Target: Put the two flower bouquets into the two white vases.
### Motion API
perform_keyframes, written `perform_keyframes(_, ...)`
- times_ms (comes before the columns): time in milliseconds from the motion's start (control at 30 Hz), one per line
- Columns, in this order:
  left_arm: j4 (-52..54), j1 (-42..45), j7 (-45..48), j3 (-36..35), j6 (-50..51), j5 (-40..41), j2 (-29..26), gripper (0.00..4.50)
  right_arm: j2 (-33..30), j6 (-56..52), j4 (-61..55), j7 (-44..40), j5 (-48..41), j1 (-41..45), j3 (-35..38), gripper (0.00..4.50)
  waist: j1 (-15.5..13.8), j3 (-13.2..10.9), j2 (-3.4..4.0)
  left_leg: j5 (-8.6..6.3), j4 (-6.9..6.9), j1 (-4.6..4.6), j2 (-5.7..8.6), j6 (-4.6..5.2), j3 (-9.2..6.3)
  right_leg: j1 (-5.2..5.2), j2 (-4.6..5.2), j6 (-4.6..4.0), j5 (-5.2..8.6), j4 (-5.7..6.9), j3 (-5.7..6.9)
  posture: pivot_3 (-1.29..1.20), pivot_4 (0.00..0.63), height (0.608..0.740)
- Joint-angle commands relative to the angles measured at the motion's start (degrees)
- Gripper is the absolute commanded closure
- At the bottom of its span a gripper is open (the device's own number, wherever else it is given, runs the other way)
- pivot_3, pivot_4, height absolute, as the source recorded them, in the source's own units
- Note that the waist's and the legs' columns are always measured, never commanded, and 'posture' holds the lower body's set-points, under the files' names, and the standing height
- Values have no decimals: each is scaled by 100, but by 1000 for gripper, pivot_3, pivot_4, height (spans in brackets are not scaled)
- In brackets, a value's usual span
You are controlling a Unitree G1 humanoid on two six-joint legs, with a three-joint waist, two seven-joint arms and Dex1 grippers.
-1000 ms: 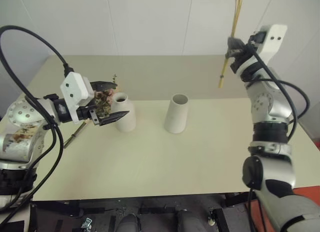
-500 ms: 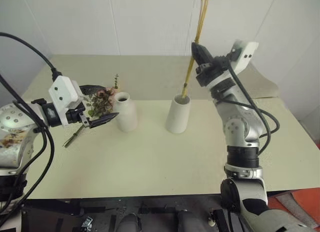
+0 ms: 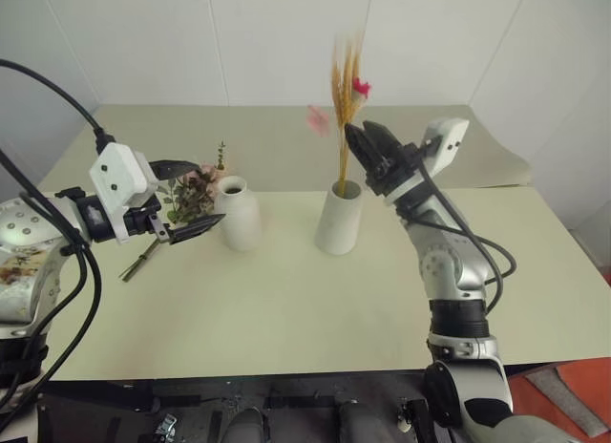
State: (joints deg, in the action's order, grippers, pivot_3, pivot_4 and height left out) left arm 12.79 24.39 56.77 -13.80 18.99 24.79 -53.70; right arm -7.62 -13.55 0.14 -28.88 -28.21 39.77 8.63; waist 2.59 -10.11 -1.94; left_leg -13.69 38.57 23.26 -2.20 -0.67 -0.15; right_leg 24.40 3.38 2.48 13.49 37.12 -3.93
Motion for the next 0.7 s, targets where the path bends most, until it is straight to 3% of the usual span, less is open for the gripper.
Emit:
perform_keyframes(33,145,35,-49,-232,-18,56,-105,0,-135,24,-867,-157,-175,-449,-81,621,-7,0,0,0,0,0,0,0,0,-1,0,0,0,0,0,0,150,740)
perform_keyframes(100,138,29,-44,-259,-22,64,-111,0,-348,-123,-1283,-309,-198,-834,-171,12,-24,0,0,0,0,1,1,0,0,-1,1,0,0,-1,0,0,150,740)
perform_keyframes(200,130,-48,-96,-396,0,95,-94,0,-988,-465,-1844,-635,-73,-1353,-384,12,-28,0,0,0,2,0,2,0,0,-2,2,0,0,-4,0,0,150,740)
perform_keyframes(333,361,-170,-774,-975,249,433,340,0,-2280,-1432,-2521,-1156,-173,-1587,-596,12,-1,0,-1,0,4,-7,2,0,3,-4,2,0,2,-4,-3,0,150,740)
perform_keyframes(400,509,-130,-1414,-1176,733,514,516,0,-2889,-1621,-2713,-1562,-166,-1575,-665,12,-3,0,-3,0,8,-8,-3,0,1,-7,-2,-1,2,-2,-2,0,150,740)
perform_keyframes(500,758,-114,-2432,-1015,1497,-22,497,0,-3502,-1979,-2870,-1914,-319,-1466,-615,12,-9,0,-6,0,12,-15,-4,0,-2,-16,-5,-1,2,-3,0,0,150,740)
perform_keyframes(700,131,328,-2610,-143,3796,-17,-280,0,-4013,-2417,-2873,-2136,-527,-1102,-546,12,-12,-3,-15,0,15,-17,1,0,-5,-19,-5,1,3,-2,0,0,150,740)
